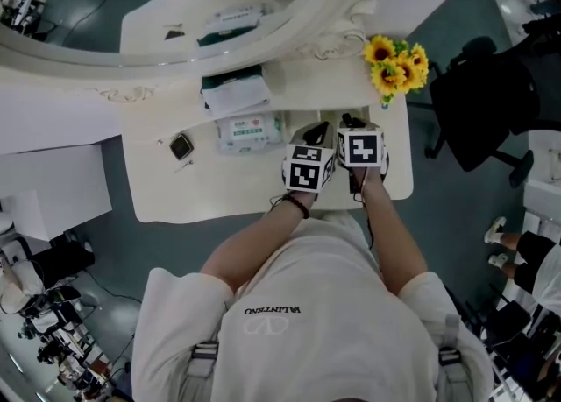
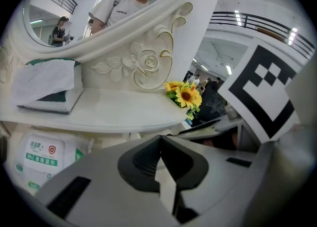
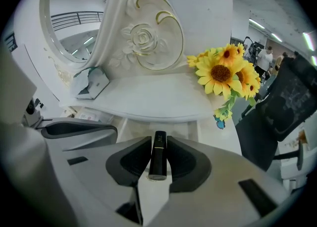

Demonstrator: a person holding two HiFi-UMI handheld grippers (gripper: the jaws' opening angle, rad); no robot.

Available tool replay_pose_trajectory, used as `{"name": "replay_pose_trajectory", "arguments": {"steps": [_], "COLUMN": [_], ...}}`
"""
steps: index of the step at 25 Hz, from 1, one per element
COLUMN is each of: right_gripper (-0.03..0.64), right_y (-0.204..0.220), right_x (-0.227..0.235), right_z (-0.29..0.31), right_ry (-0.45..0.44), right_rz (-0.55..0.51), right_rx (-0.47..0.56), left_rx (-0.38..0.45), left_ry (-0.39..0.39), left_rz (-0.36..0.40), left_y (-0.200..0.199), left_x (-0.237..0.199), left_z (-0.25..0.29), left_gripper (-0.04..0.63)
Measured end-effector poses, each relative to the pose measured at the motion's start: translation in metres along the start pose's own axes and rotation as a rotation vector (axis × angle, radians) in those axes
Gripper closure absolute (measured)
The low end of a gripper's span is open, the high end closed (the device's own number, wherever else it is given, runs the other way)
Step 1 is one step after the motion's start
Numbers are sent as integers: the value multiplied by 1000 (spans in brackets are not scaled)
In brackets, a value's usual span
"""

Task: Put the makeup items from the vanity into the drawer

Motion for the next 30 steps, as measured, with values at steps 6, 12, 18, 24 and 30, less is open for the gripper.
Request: {"name": "replay_pose_trajectory", "arguments": {"steps": [6,12,18,24,30], "right_gripper": [509,500,556,607,607], "right_y": [-1,1,5,10,8], "right_x": [-1,1,8,9,-4], "right_z": [2,-4,-23,-41,-67], "right_ry": [12,26,60,69,-15], "right_rz": [-14,1,40,60,35], "right_rx": [22,31,106,179,286], "left_rx": [0,1,34,86,145], "left_ry": [-1,3,4,13,3], "left_rz": [-6,-9,9,29,79], "left_y": [0,1,-2,-6,-11], "left_x": [-4,-6,-10,-15,-21], "left_z": [0,-2,-13,-35,-69], "left_gripper": [594,594,594,594,594]}}
Point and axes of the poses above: the fingertips, and each gripper's own axes: z forward along the fingers, x to its right, y out of its underside, the point moved 8 cm from there along -z, backward along the fingers, and after that the axes turned 2 degrees about -y, right-handed, at the moved point
